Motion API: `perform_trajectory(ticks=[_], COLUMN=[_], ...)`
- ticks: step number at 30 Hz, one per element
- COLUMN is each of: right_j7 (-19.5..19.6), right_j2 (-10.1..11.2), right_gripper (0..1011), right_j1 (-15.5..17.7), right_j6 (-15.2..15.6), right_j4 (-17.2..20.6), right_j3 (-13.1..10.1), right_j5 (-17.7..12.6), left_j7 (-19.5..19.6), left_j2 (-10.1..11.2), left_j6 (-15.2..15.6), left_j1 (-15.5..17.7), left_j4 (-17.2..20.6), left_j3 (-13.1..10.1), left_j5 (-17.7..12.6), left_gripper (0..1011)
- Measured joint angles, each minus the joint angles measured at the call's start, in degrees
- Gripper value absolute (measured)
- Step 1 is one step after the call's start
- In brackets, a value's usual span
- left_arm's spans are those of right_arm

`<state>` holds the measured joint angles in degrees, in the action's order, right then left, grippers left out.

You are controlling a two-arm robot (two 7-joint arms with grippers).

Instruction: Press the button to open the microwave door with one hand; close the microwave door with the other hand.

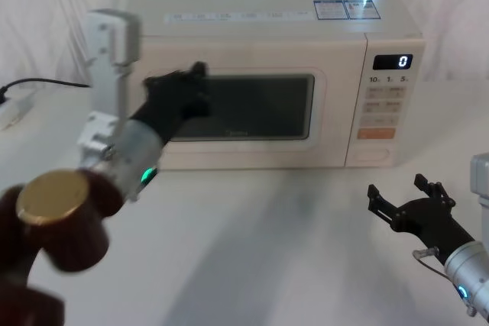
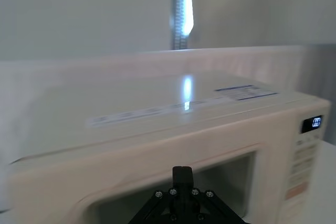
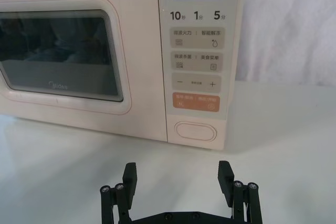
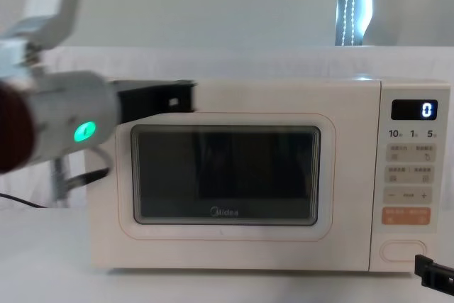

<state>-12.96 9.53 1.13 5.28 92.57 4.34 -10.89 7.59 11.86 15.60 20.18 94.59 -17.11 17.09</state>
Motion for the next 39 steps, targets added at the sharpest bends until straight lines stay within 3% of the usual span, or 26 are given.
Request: perform_trajectory(ticks=[8, 16, 27, 39], right_j7=[0.0, 0.0, 0.0, 0.0], right_j2=[0.0, 0.0, 0.0, 0.0], right_gripper=[1002, 1002, 1002, 1002], right_j1=[0.0, 0.0, 0.0, 0.0], right_j6=[0.0, 0.0, 0.0, 0.0], right_j4=[0.0, 0.0, 0.0, 0.0], right_j3=[0.0, 0.0, 0.0, 0.0], right_j5=[0.0, 0.0, 0.0, 0.0], left_j7=[-2.4, -3.3, -5.9, -7.2], left_j2=[2.0, 2.4, 0.3, -2.7], left_j6=[-2.5, -4.6, -8.6, -11.9], left_j1=[-9.0, -15.1, -22.3, -25.6], left_j4=[6.0, 8.7, 9.3, 6.2], left_j3=[5.3, 8.8, 12.3, 14.7], left_j5=[-1.3, -2.4, -4.8, -6.5], left_gripper=[0, 0, 0, 0])
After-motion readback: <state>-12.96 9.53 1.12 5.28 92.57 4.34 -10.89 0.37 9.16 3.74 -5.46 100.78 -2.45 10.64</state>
